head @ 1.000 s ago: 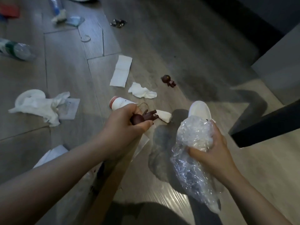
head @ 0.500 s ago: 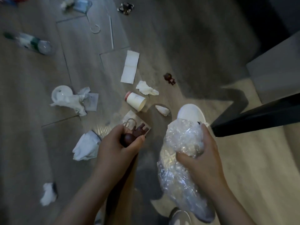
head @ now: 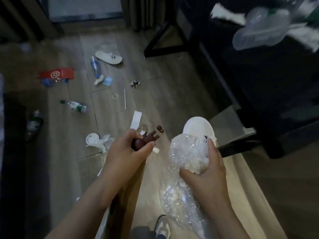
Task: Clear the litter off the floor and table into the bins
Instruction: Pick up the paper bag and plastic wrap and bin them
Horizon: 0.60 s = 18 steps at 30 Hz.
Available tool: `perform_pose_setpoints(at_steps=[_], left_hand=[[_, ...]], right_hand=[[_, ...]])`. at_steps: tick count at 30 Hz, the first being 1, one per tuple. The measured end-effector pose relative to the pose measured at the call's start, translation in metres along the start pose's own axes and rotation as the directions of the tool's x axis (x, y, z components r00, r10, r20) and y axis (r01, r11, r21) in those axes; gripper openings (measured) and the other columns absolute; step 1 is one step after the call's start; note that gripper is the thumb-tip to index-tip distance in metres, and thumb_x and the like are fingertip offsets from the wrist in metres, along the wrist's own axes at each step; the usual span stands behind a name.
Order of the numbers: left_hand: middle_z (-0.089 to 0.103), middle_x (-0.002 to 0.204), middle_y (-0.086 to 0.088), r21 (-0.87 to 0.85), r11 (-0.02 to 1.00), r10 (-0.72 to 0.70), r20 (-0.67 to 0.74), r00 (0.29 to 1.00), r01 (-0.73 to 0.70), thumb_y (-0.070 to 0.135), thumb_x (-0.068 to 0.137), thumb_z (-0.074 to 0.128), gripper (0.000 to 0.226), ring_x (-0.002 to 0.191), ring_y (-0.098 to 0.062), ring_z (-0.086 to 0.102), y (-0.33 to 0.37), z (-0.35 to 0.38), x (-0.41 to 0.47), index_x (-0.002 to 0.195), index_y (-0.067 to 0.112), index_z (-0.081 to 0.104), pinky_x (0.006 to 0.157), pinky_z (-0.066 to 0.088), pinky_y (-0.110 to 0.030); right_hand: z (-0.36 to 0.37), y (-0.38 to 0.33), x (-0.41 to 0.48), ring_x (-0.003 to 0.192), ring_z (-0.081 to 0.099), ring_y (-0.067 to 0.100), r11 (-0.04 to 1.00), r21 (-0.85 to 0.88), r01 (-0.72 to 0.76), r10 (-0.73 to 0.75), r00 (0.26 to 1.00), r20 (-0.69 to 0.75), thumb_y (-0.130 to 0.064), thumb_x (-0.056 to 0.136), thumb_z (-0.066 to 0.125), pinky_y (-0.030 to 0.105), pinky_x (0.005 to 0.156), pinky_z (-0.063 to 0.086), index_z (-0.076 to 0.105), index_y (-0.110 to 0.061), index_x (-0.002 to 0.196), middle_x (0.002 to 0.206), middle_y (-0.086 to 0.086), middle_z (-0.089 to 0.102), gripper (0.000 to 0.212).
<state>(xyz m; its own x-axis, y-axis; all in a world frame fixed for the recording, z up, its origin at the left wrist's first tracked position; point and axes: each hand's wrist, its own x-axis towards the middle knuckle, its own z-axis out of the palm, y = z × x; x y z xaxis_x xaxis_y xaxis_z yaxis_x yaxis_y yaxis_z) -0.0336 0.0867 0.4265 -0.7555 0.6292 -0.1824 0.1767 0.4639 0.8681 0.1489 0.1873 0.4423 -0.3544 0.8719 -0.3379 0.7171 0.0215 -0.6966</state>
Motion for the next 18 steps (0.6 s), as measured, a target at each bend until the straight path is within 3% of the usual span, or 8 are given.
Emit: perform_pose_setpoints(at_steps=[5,11,16,18], left_hand=[[0.053,0.056,0.016,0.031,0.994,0.108,-0.039,0.993,-0.107,0.039,0.075,0.074,0.03,0.051,-0.003,0.047,0.09,-0.065,-0.035,0.065,0.025,0.049,0.052,0.036,-0.025],[0.05,0.056,0.016,-0.074,0.969,0.234,-0.006,0.972,-0.234,0.04,0.078,0.07,0.032,0.049,0.001,0.045,0.186,-0.122,-0.091,0.07,0.019,0.047,0.046,0.037,-0.015],[0.056,0.062,0.008,-0.104,0.886,0.463,0.15,0.873,-0.452,0.041,0.074,0.071,0.024,0.057,0.0,0.052,0.255,-0.144,-0.144,0.069,0.026,0.053,0.049,0.041,-0.014],[0.06,0.073,0.013,-0.135,0.84,0.542,0.215,0.812,-0.525,0.042,0.075,0.071,0.022,0.061,0.001,0.054,0.276,-0.141,-0.167,0.071,0.03,0.053,0.048,0.041,-0.014]], right_hand=[[-0.072,-0.084,-0.053,0.142,0.019,0.016,0.996,-0.005,0.093,-0.093,0.994,-0.048,-0.054,0.05,0.066,0.048,0.111,0.032,0.004,-0.055,0.144,0.153,-0.019,0.016,0.113],[-0.142,-0.151,-0.149,0.145,0.012,0.016,0.989,-0.003,0.15,-0.146,0.959,-0.245,-0.055,0.051,0.065,0.039,0.114,0.022,0.002,-0.05,0.147,0.158,-0.015,0.012,0.114],[-0.192,-0.168,-0.243,0.143,0.018,0.015,0.989,0.06,0.132,-0.086,0.868,-0.489,-0.055,0.046,0.063,0.037,0.111,0.026,0.008,-0.049,0.147,0.156,-0.013,0.019,0.115],[-0.213,-0.165,-0.273,0.144,0.015,0.014,0.991,0.053,0.119,-0.072,0.837,-0.543,-0.055,0.046,0.063,0.035,0.109,0.025,0.007,-0.049,0.148,0.157,-0.016,0.015,0.117]])
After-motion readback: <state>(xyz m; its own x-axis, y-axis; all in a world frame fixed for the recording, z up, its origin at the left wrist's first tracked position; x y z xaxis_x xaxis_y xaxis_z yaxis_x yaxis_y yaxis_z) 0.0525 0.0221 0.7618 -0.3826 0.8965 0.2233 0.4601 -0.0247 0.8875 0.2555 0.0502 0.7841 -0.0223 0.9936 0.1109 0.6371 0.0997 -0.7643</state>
